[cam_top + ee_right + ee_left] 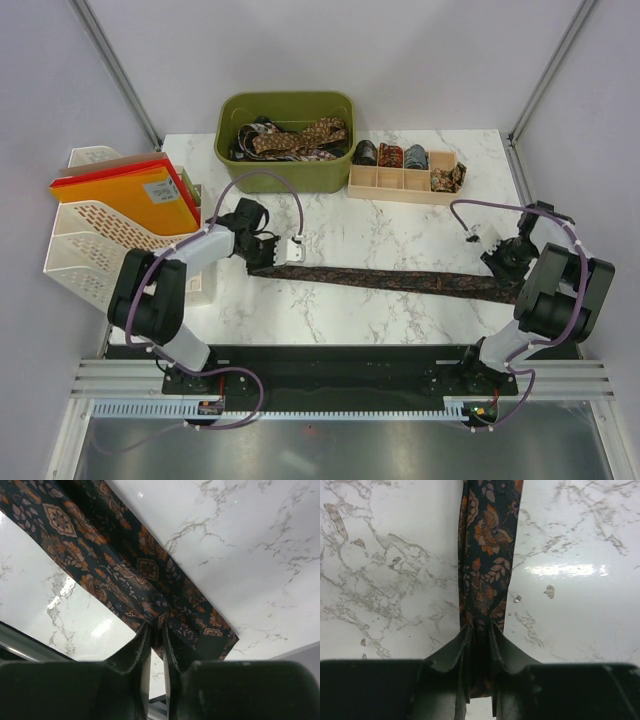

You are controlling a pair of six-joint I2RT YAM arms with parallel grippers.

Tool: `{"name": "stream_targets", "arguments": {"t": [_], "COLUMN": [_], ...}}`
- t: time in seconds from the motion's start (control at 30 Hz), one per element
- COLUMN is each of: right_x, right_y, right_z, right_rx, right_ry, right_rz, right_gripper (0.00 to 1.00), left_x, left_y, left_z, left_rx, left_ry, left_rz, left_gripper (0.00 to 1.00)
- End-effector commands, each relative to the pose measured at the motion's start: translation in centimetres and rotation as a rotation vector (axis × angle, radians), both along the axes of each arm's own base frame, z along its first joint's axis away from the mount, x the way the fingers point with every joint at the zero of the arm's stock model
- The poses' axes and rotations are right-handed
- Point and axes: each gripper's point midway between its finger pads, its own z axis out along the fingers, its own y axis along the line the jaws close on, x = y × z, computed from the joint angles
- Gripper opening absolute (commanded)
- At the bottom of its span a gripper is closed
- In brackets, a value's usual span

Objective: Roll the ties
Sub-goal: Flatten out the tie at the center of the board.

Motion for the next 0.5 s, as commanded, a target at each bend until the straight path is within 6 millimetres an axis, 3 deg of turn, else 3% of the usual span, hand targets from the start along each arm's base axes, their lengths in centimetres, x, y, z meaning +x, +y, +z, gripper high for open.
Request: {"name": "stream_targets", "arguments": {"t": [0.0, 0.07, 0.2, 0.27, 0.33, 0.4, 0.47], "right_x": [0.3, 0.8, 2.6, 3.5, 4.4, 4.9, 5.4], "right_y": [0.0, 0.0, 0.9, 1.5, 3.5, 5.7, 9.7], "right_z": [0.6, 1.7, 5.7, 8.3, 10.1, 10.7, 10.5], "right_rx": [0.001, 0.001, 0.045, 0.080, 0.138, 0.180, 0.226], "right_ry": [-0.038, -0.060, -0.162, -0.203, -0.232, -0.231, -0.209], "right_rz": [0.002, 0.006, 0.025, 0.029, 0.054, 0.046, 0.051], "right_gripper": [0.28, 0.47, 0.70, 0.74, 0.74, 0.71, 0.67], "left_x": [3.1, 3.1, 1.7, 1.3, 1.1, 1.2, 1.8], "left_y": [-0.2, -0.3, -0.4, -0.2, 0.4, 1.1, 1.5], "left_z": [0.5, 0.9, 3.5, 4.5, 5.7, 6.4, 7.3], "left_rx": [0.002, -0.006, -0.083, -0.115, -0.155, -0.195, -0.250], "left_ry": [-0.043, -0.043, -0.013, 0.004, 0.027, 0.094, 0.179], "left_rz": [0.096, 0.105, 0.111, 0.125, 0.183, 0.292, 0.455], "left_gripper": [0.29, 0.44, 0.68, 0.76, 0.79, 0.79, 0.77]}}
